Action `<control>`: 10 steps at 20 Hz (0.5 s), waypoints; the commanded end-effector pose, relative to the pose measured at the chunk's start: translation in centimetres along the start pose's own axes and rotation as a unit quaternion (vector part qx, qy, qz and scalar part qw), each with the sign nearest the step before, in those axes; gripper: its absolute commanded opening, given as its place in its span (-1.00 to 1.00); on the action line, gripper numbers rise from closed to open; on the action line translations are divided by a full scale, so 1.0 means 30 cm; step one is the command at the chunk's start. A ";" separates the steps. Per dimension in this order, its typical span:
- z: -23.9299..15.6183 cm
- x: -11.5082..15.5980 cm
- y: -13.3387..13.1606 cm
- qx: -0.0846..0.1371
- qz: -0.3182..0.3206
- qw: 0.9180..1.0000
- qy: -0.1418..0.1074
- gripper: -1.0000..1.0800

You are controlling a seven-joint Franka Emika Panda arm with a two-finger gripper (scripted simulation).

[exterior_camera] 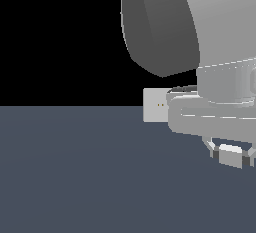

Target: Plug the charger into the wall socket.

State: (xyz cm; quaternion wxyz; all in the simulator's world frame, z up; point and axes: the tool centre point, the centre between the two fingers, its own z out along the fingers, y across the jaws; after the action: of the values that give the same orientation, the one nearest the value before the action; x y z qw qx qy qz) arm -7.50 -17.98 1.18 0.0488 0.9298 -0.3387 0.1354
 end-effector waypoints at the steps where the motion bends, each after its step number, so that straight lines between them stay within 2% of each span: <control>1: -0.002 0.002 -0.002 0.001 -0.002 1.000 0.000 -1.00; 10: -0.042 0.042 -0.058 0.016 -0.058 0.998 0.002 -1.00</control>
State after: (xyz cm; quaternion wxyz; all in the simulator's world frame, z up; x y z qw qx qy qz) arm -6.14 -17.38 2.36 0.0435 0.9443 -0.2954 0.1381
